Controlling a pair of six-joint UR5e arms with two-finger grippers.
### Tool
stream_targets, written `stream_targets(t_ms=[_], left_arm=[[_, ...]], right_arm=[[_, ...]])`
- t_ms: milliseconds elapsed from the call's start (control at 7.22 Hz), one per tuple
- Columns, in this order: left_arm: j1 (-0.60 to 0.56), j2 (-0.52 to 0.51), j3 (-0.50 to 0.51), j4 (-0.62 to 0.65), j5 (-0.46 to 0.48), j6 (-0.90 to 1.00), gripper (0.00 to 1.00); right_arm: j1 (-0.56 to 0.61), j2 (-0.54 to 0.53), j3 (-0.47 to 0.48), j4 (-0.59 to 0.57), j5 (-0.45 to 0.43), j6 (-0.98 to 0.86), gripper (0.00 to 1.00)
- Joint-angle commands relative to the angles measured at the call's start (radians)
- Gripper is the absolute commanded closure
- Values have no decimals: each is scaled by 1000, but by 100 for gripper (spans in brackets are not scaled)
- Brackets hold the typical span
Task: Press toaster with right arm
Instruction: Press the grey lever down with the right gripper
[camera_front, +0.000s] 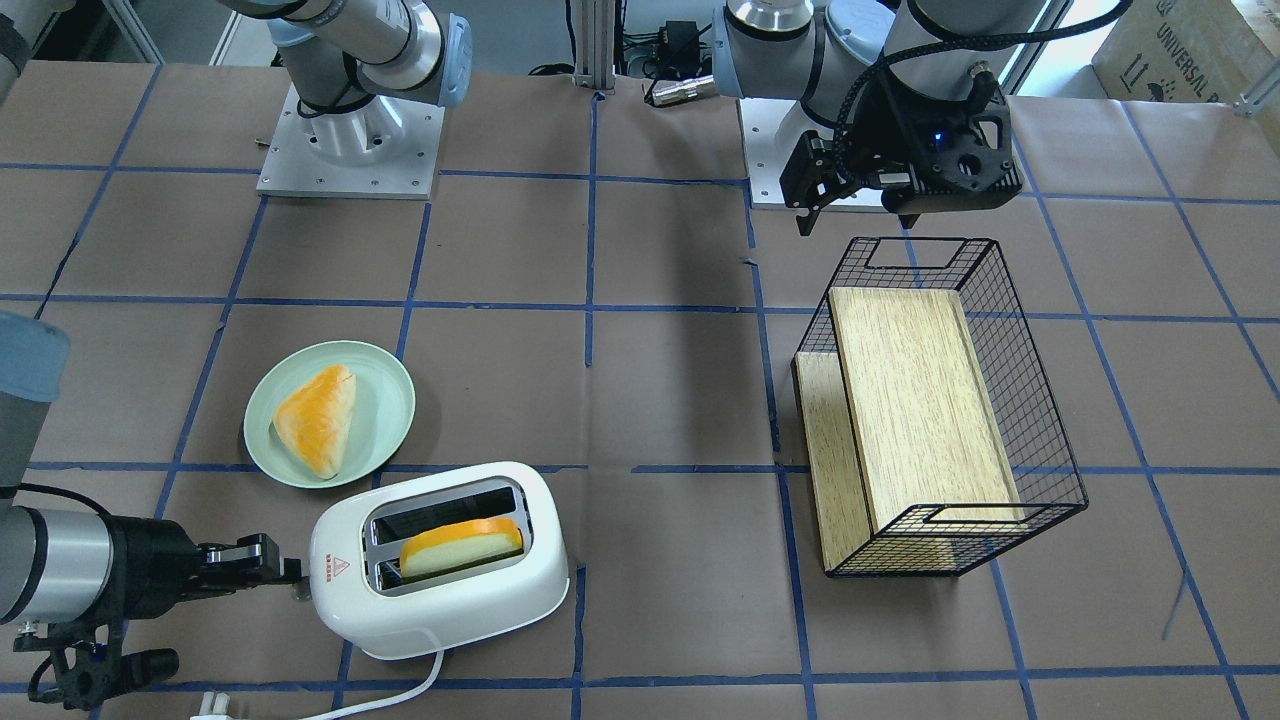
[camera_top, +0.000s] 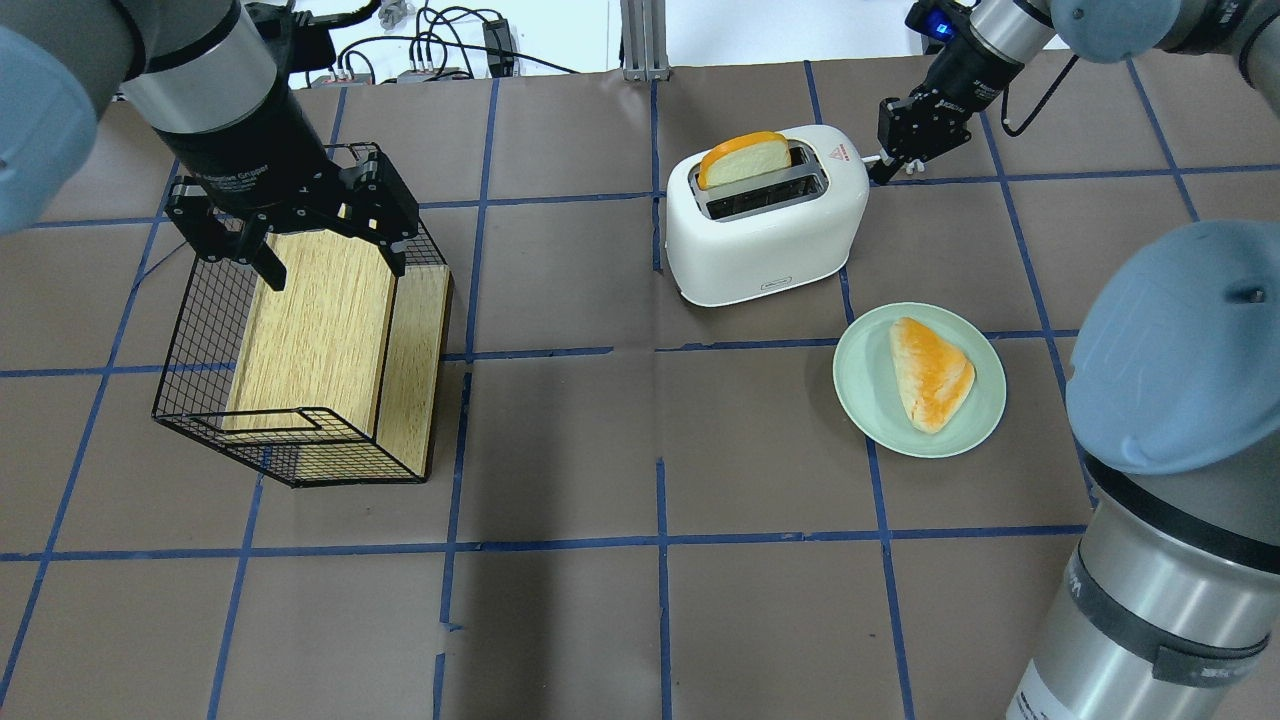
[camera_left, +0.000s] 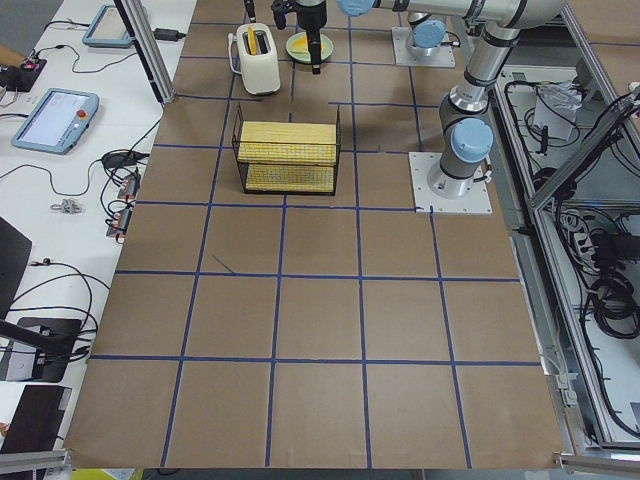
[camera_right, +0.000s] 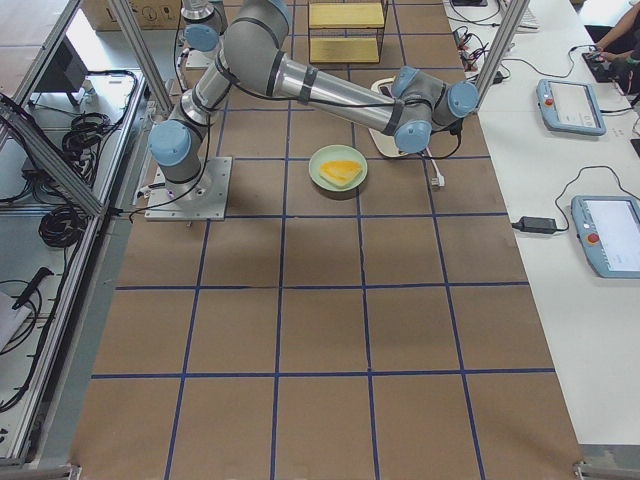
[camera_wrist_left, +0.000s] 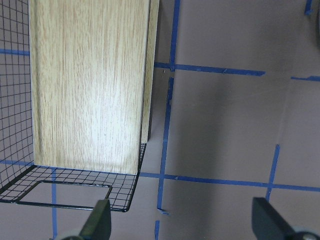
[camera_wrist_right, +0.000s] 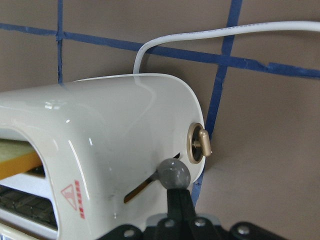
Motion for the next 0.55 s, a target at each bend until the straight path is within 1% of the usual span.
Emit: stream_targets(t_ms=[0, 415], left_arm=[[0, 0, 0, 0, 0, 0, 0], [0, 0, 0, 0, 0, 0, 0]], right_arm=[[0, 16, -1, -3, 0, -1, 100], [-2, 41, -3, -15, -2, -1, 100]])
